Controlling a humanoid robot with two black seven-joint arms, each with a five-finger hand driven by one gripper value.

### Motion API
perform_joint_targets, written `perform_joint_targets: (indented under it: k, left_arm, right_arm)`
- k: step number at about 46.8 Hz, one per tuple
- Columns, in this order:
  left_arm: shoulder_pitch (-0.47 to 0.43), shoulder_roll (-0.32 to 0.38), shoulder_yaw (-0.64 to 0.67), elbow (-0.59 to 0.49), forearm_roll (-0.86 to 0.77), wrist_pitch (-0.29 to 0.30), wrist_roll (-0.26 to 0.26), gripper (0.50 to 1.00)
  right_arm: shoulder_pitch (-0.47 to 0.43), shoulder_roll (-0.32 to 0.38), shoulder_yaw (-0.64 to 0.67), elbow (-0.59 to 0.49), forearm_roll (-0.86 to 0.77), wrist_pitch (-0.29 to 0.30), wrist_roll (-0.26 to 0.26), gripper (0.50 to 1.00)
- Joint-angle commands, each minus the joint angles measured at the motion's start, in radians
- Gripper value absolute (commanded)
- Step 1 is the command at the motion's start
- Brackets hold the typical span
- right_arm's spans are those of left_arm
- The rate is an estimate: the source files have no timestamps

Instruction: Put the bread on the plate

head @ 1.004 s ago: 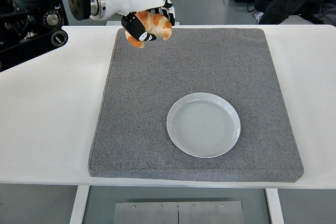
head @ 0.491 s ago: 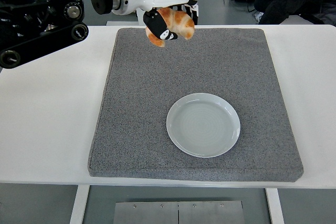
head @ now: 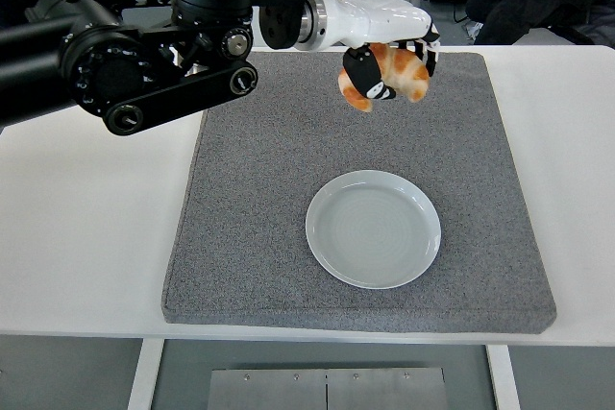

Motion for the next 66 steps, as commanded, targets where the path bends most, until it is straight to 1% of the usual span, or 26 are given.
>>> perform_joint_targets:
  k: [1,7,11,19,33,43,53,59,63,66]
  left_arm:
    - [-0.002,-0.027,0.001,0.002,0.0,0.0,-0.011,0.5]
    - [-0.004,-0.067,0.001,0.002,0.0,0.0,-0.022,0.5]
    - [-0.005,-0.087,0.001,0.001,0.002,-0.003,-0.044,0.5]
    - [-0.007,-0.111,0.001,0.001,0.0,-0.014,-0.065,0.5]
    - [0.001,-0.131,0.004,-0.003,0.002,-0.031,-0.076,0.5]
    - [0.001,-0.15,0.099,-0.006,0.009,-0.035,-0.076,0.5]
    - [0.018,-0.151,0.138,-0.006,0.018,-0.031,-0.077,0.5]
    - [0.044,-0.151,0.167,-0.004,0.031,-0.025,-0.079,0.5]
    - [0.082,-0.153,0.173,-0.004,0.075,-0.019,-0.077,0.5]
    - [0.113,-0.153,0.173,-0.004,0.115,-0.003,-0.079,0.5]
  right_arm:
    - [0.0,0.0,0.0,0.0,0.0,0.0,0.0,1.0]
    - [0.0,0.0,0.0,0.0,0.0,0.0,0.0,1.0]
    - [0.0,0.0,0.0,0.0,0.0,0.0,0.0,1.0]
    - [0.0,0.0,0.0,0.0,0.0,0.0,0.0,1.0]
    - [0.0,0.0,0.0,0.0,0.0,0.0,0.0,1.0]
    - [0.0,0.0,0.0,0.0,0.0,0.0,0.0,1.0]
    - [0.0,0.0,0.0,0.0,0.0,0.0,0.0,1.0]
    - [0.0,0.0,0.0,0.0,0.0,0.0,0.0,1.0]
    - [0.0,0.0,0.0,0.0,0.0,0.0,0.0,1.0]
    - [0.0,0.0,0.0,-0.002,0.0,0.0,0.0,1.0]
